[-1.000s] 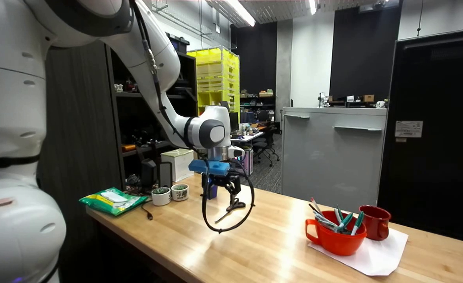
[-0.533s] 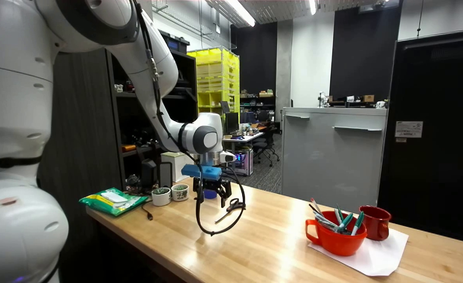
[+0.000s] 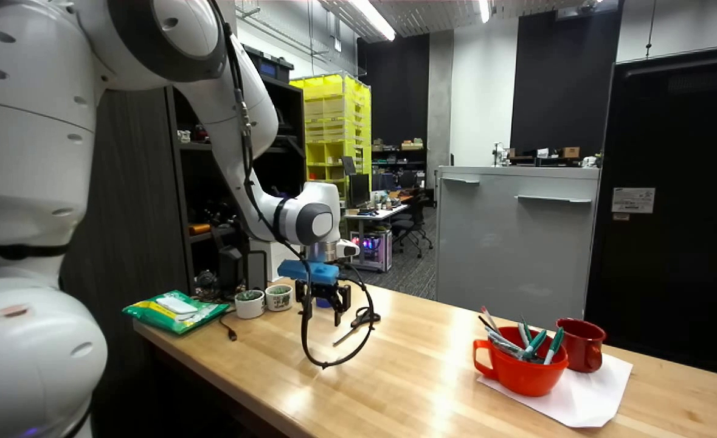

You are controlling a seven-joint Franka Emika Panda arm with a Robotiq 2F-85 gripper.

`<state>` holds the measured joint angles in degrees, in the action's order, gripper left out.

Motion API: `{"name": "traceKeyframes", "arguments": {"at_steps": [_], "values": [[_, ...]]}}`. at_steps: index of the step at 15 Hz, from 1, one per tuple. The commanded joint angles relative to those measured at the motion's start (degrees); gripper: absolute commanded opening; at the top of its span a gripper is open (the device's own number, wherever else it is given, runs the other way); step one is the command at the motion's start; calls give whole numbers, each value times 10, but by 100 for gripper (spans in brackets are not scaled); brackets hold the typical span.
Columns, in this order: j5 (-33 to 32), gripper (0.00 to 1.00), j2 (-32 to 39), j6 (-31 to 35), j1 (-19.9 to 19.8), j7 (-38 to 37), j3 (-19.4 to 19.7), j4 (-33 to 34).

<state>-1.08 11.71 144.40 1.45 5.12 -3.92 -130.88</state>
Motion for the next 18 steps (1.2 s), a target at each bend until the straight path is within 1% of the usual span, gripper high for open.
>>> {"name": "traceKeyframes", "arguments": {"at_steps": [1, 4, 7, 8, 15, 18], "values": [[2, 54, 10, 4, 4, 11, -2, 10], [1, 28, 22, 3, 5, 18, -4, 20], [-1, 6, 43, 0, 6, 24, -5, 38], [-3, 1, 52, 1, 7, 24, -4, 45], [-18, 0, 114, -10, 10, 26, -1, 108], [-23, 0, 129, -17, 11, 25, -1, 130]]}}
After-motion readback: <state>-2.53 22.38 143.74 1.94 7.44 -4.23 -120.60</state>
